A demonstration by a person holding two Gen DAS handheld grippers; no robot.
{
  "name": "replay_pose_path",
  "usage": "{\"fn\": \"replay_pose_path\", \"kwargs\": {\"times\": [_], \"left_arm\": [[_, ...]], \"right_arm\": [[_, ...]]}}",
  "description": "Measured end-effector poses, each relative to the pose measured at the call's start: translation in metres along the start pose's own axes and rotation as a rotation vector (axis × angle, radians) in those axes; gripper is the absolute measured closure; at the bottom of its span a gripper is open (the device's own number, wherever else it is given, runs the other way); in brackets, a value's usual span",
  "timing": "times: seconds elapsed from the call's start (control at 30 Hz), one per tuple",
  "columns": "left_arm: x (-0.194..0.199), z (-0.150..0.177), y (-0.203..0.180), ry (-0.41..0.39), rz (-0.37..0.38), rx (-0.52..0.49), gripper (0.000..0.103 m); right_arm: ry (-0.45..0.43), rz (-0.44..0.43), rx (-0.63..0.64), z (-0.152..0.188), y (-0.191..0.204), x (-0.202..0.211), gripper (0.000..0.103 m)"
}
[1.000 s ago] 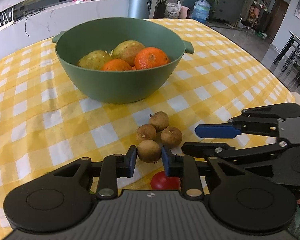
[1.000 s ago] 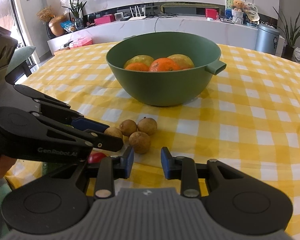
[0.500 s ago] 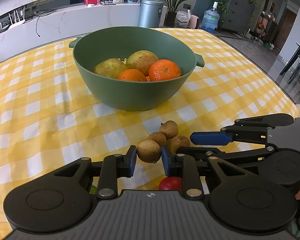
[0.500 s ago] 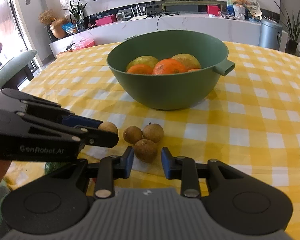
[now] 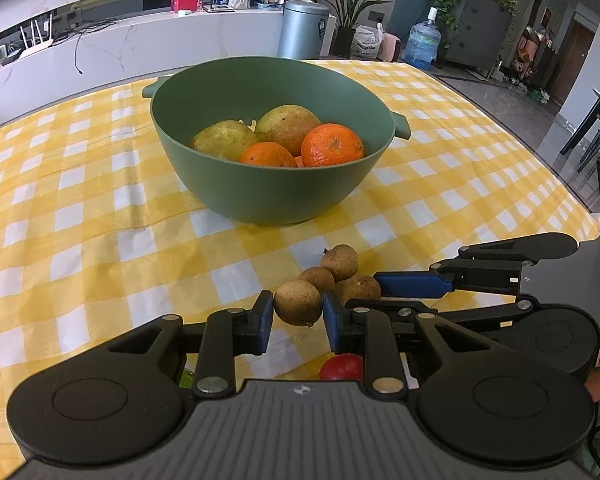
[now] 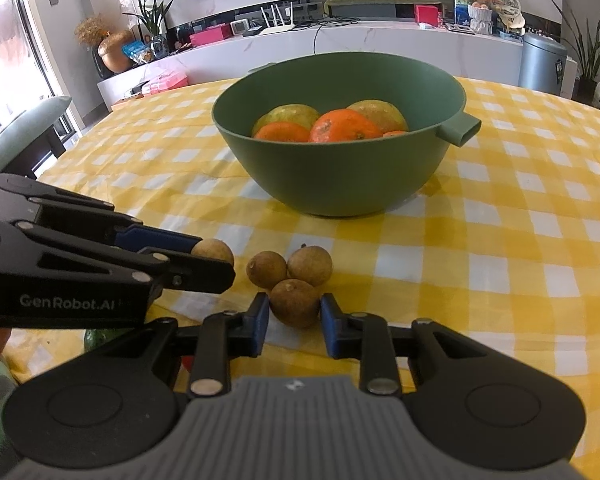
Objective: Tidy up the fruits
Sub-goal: 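Carry both longans over the colander with the left and right grippers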
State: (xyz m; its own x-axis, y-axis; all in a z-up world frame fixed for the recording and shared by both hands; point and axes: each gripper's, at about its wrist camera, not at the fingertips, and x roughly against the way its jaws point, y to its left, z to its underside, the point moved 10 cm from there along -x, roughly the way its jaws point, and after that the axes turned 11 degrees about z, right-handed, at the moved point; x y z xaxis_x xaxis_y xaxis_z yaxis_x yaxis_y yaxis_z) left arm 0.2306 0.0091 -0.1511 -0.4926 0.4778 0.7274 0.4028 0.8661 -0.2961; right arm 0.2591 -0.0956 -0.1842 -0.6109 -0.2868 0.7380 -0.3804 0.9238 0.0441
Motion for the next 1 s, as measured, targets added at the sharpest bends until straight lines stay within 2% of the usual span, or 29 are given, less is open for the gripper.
{"fn": "replay_pose_path", "kwargs": {"times": [0.27,0.53,0.77,1.0], "left_arm": [[0.010,-0.005,-0.001,-0.036,-0.003,0.003,0.073],[0.022,-0.021,-0.007,-0.105,0.006,-0.004,0.073],[0.031,-0.045,-0.014,-0.163,-0.004,-0.039,0.074],[0.033,-0.066,-0.013,-0.189,-0.038,-0.067,0.073]], "right_arm": [[-0.044,0.000,0.011,-0.004,0.000,0.012,0.079],[-0.127,0.013,-0.016,-0.015,-0.008,0.031,0.079],[-0.237,0.043,0.000,-0.036,-0.013,0.048,0.079],[-0.305,0.078,-0.003,-0.065,-0.028,0.056,0.079]]}}
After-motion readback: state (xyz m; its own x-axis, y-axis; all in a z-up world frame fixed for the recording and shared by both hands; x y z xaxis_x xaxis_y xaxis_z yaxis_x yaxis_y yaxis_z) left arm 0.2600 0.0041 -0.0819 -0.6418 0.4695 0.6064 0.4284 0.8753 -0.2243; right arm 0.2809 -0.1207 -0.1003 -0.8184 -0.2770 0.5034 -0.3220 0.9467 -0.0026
